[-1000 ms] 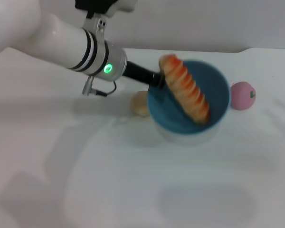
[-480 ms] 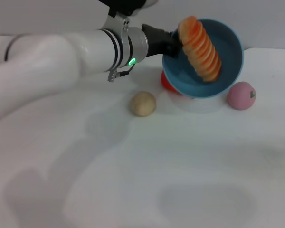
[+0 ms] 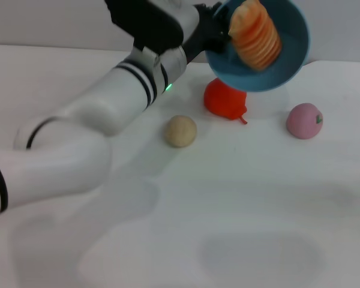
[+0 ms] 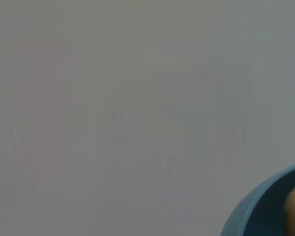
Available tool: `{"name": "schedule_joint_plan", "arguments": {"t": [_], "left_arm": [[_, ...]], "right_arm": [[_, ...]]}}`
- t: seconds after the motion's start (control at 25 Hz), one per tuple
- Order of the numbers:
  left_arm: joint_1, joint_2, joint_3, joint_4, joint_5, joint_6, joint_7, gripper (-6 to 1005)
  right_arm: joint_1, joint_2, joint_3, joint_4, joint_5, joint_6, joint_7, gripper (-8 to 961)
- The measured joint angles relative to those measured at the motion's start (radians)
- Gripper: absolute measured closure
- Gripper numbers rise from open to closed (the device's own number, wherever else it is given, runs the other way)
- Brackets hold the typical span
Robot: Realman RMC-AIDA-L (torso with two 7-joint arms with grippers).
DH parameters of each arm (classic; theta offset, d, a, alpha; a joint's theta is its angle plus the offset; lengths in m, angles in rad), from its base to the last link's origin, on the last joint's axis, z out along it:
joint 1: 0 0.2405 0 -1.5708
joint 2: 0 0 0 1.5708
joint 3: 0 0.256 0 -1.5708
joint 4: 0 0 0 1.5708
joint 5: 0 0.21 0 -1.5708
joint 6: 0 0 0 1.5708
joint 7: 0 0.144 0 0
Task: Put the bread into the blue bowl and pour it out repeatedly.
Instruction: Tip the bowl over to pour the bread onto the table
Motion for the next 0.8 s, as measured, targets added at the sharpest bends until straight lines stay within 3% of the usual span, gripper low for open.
{"name": "schedule_joint_plan", "arguments": {"t": [0.08,0.16,0.52,0.8], "left_arm": [[-0.002,-0.001,0.076,-0.048,0.002,-0.139,0.036,977],[-0.007,-0.002,0.104,-0.073,0.0,-0.186,0.084,978],[-0.009,-0.004,0.116,-0.086,-0.035,-0.225,0.434,978],[-0.02,-0.004,0.11,-0.087,-0.126,-0.228,0.448,979]], "right_arm": [[0.0,0.0,-0.002,0.002,0.0,0.0,-0.001,470],[0.0,0.0,-0.006,0.004,-0.001,0.0,-0.001,470],[0.002,0.0,-0.009,0.019,-0.001,0.001,-0.002,472],[0.018,0.002,-0.012,0.047,0.004,0.0,-0.067,471]]}}
